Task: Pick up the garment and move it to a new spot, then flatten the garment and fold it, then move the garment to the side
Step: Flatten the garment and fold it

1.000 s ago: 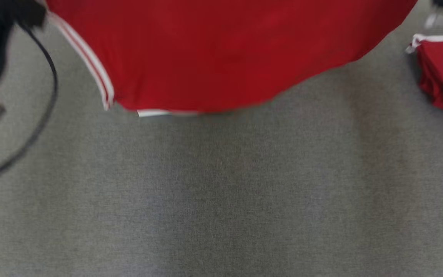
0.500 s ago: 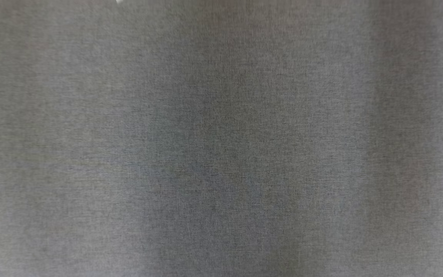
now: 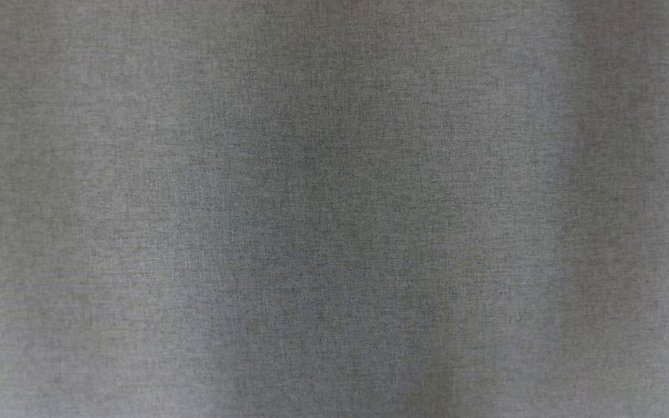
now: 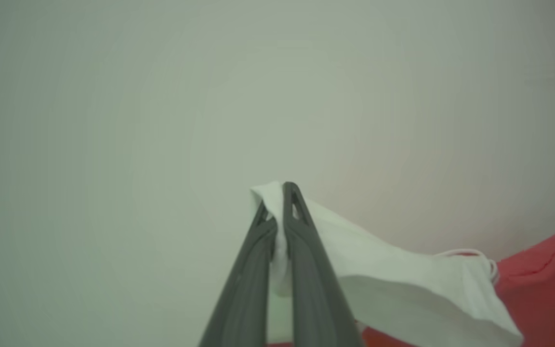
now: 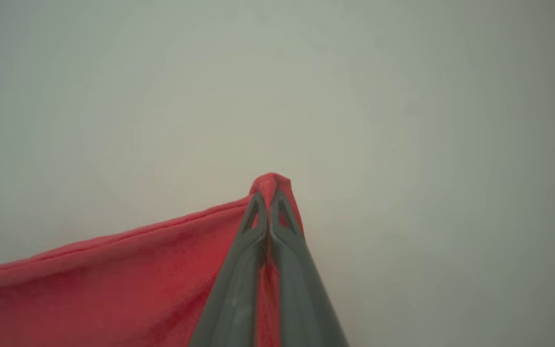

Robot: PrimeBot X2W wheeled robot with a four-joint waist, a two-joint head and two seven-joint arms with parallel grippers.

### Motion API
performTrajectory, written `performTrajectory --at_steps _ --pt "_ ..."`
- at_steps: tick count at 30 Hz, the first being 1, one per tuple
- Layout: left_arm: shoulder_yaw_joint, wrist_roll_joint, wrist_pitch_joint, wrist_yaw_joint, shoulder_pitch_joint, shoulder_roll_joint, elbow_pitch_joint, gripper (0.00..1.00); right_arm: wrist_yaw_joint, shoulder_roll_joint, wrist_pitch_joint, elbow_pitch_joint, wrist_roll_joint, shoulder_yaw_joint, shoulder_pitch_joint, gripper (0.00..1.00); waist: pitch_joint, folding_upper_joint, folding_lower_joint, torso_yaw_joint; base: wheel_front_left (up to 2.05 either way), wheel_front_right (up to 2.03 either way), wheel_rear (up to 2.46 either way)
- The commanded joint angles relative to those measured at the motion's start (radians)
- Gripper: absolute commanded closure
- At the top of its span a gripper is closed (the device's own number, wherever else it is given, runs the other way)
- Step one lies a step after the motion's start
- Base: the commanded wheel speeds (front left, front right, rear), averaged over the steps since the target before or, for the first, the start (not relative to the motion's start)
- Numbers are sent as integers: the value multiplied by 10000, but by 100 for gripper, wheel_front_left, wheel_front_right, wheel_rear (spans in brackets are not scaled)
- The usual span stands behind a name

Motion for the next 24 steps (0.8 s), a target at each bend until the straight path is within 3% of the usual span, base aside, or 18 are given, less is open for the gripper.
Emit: performTrajectory --at_steps 1,10,16,19,24 --pt "-118 -213 -78 22 266 -10 17 100 -28 54 -89 61 100 92 208 100 -54 -2 0 -9 0 0 0" --pt "-726 -1511 -499 22 2297 520 -722 100 -28 -122 -700 -329 1158 696 2127 100 -992 -2 0 -161 0 0 0" --pt "-746 -2025 -828 20 4780 1110 -1919 100 -28 -567 -1009 -1913 2526 1366 4980 100 -2088 -2 0 -329 0 0 0" --pt "-676 -1978 -879 358 6416 1411 -2932 100 -28 -981 -1046 -2970 3124 1680 6753 100 -2612 -2 0 -353 0 0 0" --pt "-165 -1962 -900 1516 9518 1928 -5340 100 -28 -1635 -1098 -4662 3796 1666 9660 100 -3310 -2 0 -325 0 0 0"
